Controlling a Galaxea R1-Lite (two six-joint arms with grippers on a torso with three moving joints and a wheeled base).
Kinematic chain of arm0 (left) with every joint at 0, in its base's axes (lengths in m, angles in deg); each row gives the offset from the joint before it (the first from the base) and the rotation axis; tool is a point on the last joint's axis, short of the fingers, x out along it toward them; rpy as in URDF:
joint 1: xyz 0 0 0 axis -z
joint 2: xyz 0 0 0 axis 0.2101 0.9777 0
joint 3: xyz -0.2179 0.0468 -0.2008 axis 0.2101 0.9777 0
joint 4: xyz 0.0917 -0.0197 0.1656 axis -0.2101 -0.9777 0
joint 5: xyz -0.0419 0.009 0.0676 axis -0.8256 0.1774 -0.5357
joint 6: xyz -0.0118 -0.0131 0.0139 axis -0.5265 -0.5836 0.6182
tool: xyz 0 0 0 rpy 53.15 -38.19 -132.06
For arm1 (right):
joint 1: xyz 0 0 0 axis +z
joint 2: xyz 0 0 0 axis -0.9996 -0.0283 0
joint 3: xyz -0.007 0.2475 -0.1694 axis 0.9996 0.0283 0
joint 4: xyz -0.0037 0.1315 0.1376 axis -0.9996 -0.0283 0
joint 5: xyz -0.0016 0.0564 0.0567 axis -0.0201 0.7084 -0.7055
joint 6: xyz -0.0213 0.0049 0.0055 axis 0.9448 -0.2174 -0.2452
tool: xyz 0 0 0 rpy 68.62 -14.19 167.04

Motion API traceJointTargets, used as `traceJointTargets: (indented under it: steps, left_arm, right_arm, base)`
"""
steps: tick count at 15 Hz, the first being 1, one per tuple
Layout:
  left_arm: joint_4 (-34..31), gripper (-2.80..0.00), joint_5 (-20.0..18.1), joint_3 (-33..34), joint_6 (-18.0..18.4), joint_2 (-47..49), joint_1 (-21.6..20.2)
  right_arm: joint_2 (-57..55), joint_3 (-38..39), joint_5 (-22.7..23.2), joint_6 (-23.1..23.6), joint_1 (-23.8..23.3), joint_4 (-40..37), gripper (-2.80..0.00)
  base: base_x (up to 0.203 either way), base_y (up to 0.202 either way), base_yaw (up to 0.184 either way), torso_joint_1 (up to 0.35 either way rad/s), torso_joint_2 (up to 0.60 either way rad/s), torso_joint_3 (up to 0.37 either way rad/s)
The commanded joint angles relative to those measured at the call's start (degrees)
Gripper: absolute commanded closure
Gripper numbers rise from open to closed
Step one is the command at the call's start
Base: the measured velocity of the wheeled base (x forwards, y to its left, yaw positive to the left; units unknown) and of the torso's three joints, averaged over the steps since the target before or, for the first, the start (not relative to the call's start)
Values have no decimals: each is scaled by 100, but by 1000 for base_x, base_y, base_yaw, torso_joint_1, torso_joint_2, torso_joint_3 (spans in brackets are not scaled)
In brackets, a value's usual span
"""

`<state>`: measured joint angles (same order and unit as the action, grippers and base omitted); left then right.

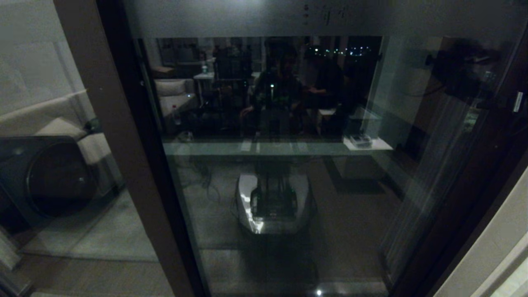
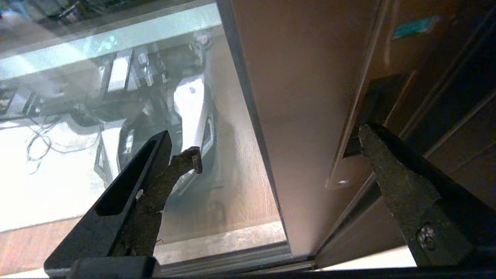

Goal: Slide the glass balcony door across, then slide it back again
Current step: Open the slid door

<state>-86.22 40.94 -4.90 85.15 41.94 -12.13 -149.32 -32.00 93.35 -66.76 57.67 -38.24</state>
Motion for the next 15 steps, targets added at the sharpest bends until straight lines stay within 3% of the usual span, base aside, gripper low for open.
traceJointTargets:
  steps: [1,15]
  left_arm:
    - [-2,0,-3,9,2,-1,0]
    - [-2,0,-3,9,2,-1,0]
  right_arm:
    - [117,44,32,53,-23,-44,-280]
    - [-433,-242,39,114,30,-43,-280]
  base:
    - [0,0,0,0,0,0]
    - [0,0,0,0,0,0]
